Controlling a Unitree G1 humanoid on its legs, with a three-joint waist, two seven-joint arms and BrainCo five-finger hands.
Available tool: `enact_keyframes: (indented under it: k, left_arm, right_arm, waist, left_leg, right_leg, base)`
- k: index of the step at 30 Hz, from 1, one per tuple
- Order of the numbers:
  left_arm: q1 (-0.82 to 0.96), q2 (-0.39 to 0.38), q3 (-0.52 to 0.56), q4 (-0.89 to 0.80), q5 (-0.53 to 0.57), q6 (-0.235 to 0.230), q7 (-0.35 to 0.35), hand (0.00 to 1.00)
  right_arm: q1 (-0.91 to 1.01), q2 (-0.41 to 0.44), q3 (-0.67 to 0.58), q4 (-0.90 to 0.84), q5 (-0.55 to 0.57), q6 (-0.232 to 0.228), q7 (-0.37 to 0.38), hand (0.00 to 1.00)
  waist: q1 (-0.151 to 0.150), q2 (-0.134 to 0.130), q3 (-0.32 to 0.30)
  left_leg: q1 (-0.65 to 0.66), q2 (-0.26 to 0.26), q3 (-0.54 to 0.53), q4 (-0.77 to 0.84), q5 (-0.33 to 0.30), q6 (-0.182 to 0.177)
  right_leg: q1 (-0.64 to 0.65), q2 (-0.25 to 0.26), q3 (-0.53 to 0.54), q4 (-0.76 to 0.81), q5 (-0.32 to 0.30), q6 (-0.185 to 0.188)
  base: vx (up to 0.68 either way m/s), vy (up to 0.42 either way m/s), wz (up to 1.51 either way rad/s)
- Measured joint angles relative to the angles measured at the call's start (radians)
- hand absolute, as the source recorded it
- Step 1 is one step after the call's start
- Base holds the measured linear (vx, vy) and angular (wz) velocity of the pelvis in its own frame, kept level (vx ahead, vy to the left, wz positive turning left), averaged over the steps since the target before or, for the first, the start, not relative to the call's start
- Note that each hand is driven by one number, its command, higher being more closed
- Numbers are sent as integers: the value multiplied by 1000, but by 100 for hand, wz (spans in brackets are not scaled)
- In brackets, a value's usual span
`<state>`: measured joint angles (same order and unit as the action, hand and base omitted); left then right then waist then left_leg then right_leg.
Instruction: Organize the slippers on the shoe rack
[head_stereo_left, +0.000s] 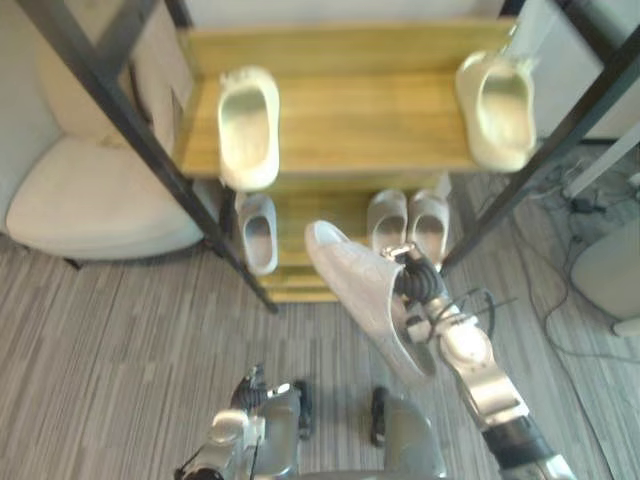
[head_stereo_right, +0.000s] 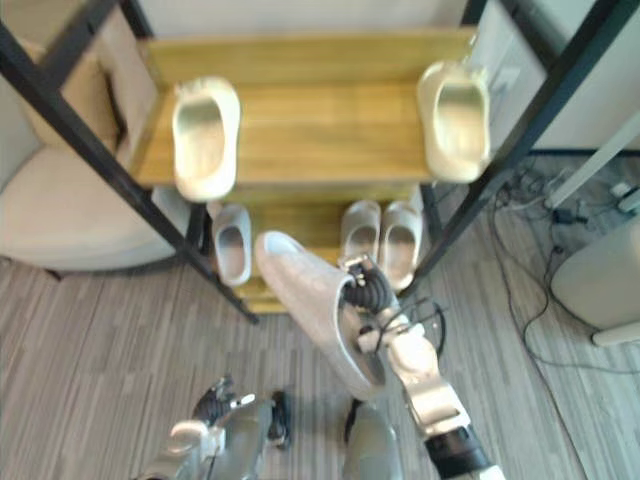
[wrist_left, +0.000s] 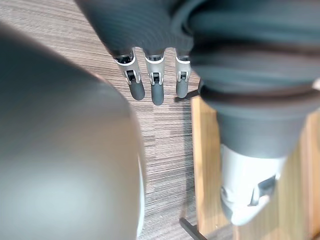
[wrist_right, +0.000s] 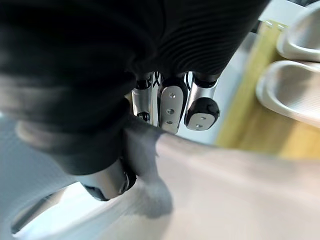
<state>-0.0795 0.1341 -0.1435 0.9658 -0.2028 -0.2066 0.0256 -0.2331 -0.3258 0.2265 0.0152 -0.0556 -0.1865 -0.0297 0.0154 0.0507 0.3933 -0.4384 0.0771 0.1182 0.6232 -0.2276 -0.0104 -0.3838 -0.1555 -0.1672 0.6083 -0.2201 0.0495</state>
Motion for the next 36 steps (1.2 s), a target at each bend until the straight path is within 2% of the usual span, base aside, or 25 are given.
enact_keyframes:
  k: [5,7,9,13,16,20,22,25,36]
  left_arm:
    - [-57,4,14,-38,-38,-22,21,0]
    - [-97,-4,59,-56,-47,-27,39,0]
    - [-116,-12,96,-89,-60,-29,46,0]
    - [-144,-37,178,-191,-93,-35,62,0]
    - [-156,-38,206,-216,-95,-39,71,0]
    - [-135,-30,227,-175,-95,-11,105,0]
    - [-120,-35,224,-158,-96,6,107,0]
    - [-117,-54,221,-167,-96,6,108,0]
    - [-120,-52,180,-181,-96,8,128,0]
  right_arm:
    - [-167,-2,7,49,-27,4,-85,100]
    - [-254,2,1,117,-42,12,-138,100]
    - [-306,2,-9,124,-61,21,-160,100]
    - [-437,6,-35,123,-63,40,-234,100]
    - [-490,7,-64,123,-64,44,-264,100]
    - [-575,1,-117,130,-64,75,-315,100]
    - [-623,1,-149,175,-65,87,-339,100]
    - [-709,1,-185,301,-65,128,-380,100]
    - [-939,-17,-227,639,-84,190,-440,100]
  waist:
    - [8,9,41]
    - [24,8,57]
    - [39,5,71]
    - [66,-7,99]
    - [89,-9,111]
    - [108,-17,126]
    - [122,-18,128]
    - [149,-19,129]
    - [178,-19,125]
  left_leg:
    - [-201,3,-28,207,-45,-7]
    - [-302,3,-51,320,-74,-7]
    - [-378,2,-69,401,-90,-2]
    - [-542,-1,-103,544,-120,-16]
    - [-596,-1,-117,590,-127,-21]
    - [-685,-10,-144,642,-128,-25]
    - [-724,-16,-157,667,-130,-30]
    - [-763,-34,-169,692,-130,-41]
    - [-823,-55,-202,705,-119,-62]
  right_leg:
    - [-198,-44,-14,240,-84,-21]
    - [-288,-64,-23,367,-132,-25]
    - [-357,-76,-27,454,-167,-32]
    - [-499,-108,-42,616,-228,-51]
    - [-548,-114,-47,667,-249,-58]
    - [-612,-140,-77,732,-279,-70]
    - [-641,-148,-87,761,-294,-76]
    - [-668,-172,-100,802,-321,-80]
    - [-700,-194,-137,833,-348,-91]
  base:
    - [-144,-9,17]
    - [-153,-26,22]
    - [-148,-49,25]
    - [-132,-49,21]
    - [-98,-28,11]
    - [-63,-24,20]
    - [-22,-12,17]
    - [-31,-17,22]
    - [-19,-9,12]
